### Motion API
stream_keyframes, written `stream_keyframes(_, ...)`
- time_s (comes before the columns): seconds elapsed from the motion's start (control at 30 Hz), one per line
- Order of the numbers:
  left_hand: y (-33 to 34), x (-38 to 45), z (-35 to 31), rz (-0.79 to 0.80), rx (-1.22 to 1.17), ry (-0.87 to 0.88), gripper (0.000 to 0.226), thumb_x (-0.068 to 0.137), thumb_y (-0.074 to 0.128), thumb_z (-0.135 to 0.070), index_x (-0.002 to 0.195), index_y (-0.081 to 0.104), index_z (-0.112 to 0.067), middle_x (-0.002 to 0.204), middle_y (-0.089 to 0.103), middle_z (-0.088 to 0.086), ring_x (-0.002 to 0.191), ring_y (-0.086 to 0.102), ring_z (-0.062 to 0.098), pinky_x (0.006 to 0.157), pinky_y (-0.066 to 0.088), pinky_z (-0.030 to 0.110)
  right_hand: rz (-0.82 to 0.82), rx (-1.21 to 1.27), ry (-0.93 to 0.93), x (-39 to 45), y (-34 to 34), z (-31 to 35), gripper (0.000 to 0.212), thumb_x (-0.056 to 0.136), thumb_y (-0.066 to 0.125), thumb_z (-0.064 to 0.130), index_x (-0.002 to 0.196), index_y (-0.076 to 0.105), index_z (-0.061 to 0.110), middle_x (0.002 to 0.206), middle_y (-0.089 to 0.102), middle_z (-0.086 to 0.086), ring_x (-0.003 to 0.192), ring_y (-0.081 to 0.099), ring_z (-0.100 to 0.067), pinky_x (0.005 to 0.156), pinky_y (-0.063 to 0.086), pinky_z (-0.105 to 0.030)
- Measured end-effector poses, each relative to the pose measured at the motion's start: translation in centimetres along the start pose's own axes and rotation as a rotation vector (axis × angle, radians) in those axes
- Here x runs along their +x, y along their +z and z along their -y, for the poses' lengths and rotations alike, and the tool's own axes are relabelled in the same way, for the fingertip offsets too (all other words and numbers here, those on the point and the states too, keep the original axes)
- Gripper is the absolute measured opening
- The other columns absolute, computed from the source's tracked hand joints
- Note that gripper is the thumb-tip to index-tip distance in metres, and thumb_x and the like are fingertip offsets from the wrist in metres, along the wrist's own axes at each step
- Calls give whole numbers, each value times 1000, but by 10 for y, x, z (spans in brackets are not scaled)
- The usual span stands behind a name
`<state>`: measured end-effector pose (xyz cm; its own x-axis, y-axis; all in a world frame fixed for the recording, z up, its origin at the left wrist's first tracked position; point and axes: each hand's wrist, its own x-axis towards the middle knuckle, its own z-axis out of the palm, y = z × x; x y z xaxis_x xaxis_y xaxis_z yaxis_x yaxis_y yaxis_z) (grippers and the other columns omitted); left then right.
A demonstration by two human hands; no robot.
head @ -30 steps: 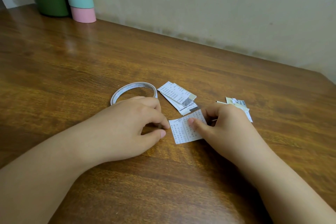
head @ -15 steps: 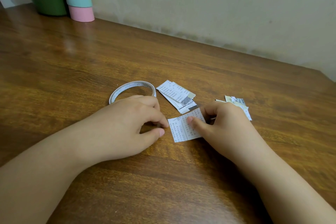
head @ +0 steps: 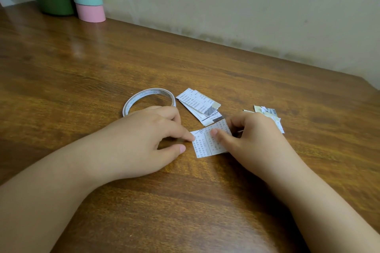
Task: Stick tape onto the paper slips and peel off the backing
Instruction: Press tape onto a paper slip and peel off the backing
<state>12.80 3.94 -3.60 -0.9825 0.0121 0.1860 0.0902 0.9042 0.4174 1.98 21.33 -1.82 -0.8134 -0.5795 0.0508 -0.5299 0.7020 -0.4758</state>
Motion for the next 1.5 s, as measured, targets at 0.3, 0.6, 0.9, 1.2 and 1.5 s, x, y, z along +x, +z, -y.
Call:
stream_keyframes(0.3,0,0,0,-2,-3,10,45,75,41,-56,111,64,-44,89,47,-21,96,43,-8,74,32,7,-7,-11,3,0,0,2,30,86,60,43,86,69,14,85,66,-1,78,59,-13,68,49,-31)
stream_keyframes(0.6,0,0,0,6,6,2,42,76,41,-53,112,63,-46,91,48,-20,96,43,-7,75,33,9,0,-10,-6,0,0,1,30,86,60,43,85,69,14,86,66,-1,79,59,-14,70,48,-32)
stream_keyframes(0.9,2,0,0,-4,33,4,42,77,40,-50,112,63,-47,90,46,-21,95,42,-8,72,31,7,1,54,-9,2,-3,-4,20,84,64,42,75,65,25,74,65,11,68,59,0,55,43,-12)
stream_keyframes(1.2,3,1,1,-15,39,6,42,78,38,-52,111,63,-47,89,46,-21,93,41,-11,65,31,9,35,77,19,5,-14,-16,18,82,69,33,66,65,26,64,64,11,65,57,1,51,40,-11)
stream_keyframes(1.5,4,1,4,-28,32,19,56,72,25,-63,110,63,-49,92,45,-24,94,43,-9,65,32,12,57,40,13,6,-12,-16,20,83,68,32,64,63,26,67,64,12,65,58,-2,53,40,-10)
